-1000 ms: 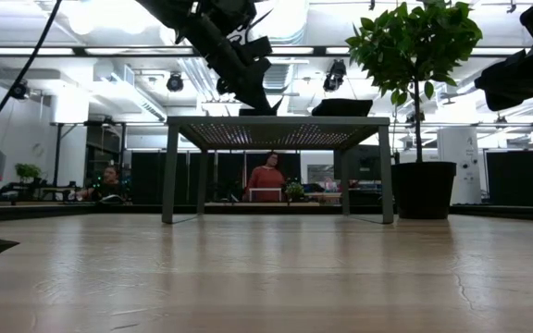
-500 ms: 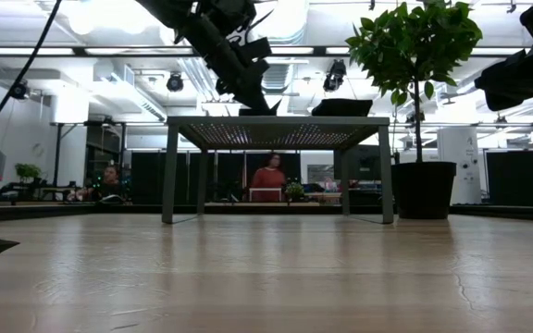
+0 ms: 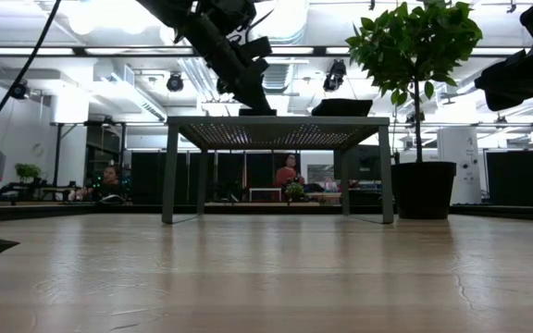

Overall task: Pick & Place Mini shaped plates
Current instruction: Stack the black square plate on top of the black square plates on the shelf

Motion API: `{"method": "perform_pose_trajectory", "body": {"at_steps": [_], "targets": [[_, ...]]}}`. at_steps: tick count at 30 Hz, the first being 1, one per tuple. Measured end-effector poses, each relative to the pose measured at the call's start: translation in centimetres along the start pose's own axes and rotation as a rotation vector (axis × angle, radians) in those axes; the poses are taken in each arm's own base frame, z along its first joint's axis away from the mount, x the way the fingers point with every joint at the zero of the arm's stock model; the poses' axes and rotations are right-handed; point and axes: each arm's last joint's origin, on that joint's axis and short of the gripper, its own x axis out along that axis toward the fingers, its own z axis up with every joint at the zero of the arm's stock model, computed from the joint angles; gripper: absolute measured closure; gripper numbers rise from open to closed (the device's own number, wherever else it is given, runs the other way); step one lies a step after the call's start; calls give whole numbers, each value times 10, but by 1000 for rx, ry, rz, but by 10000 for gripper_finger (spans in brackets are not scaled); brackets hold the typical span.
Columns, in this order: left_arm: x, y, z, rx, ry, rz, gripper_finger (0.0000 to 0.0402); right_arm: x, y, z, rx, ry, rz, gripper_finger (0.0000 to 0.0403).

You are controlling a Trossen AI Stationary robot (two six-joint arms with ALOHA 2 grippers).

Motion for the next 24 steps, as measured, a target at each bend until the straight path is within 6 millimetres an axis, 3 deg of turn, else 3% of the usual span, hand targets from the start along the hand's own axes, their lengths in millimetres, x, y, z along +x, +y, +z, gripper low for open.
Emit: {"method": "perform_pose_trajectory", "body": {"at_steps": [8, 14, 20, 24], "targets": [[-5, -2, 8, -18, -23, -1, 308, 0, 0, 0, 0, 0, 1, 394], [-8, -1, 10, -2, -3, 5, 314, 0, 0, 0, 0, 0, 1, 394], [-11, -1, -7, 12, 199, 109, 325, 0, 0, 0, 0, 0, 0, 394], [-14, -7, -9, 11, 230, 97, 333, 0, 0, 0, 0, 0, 0, 394]]}}
